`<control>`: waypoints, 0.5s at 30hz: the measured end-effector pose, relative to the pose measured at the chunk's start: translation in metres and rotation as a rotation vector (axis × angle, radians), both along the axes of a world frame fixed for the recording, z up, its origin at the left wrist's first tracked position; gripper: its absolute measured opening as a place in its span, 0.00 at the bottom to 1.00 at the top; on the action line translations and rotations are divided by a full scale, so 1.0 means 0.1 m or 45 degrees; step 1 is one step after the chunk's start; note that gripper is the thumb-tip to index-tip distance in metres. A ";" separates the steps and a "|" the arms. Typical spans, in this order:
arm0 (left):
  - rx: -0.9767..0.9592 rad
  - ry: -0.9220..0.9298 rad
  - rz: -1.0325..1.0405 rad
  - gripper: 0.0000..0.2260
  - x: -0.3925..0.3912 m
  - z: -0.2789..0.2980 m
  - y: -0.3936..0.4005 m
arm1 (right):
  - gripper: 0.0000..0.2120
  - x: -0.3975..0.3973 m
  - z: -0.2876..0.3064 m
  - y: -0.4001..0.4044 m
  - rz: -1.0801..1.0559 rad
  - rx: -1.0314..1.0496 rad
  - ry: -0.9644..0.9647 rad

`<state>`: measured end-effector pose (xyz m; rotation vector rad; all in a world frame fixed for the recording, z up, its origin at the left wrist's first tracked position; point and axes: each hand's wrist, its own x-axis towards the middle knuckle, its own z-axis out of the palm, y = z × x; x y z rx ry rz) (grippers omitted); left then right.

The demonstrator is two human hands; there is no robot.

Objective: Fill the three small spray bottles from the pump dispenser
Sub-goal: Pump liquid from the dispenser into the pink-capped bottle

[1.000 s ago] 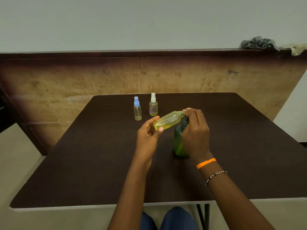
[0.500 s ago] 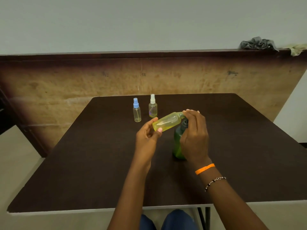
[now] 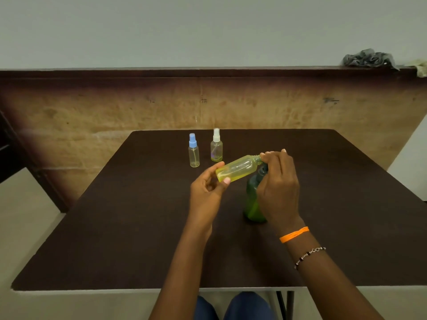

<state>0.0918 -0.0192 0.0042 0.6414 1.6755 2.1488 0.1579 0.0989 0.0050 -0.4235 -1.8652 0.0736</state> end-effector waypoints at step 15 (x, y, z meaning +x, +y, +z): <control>0.010 -0.003 -0.004 0.16 0.01 0.04 -0.02 | 0.14 0.02 0.05 -0.04 0.016 -0.041 -0.025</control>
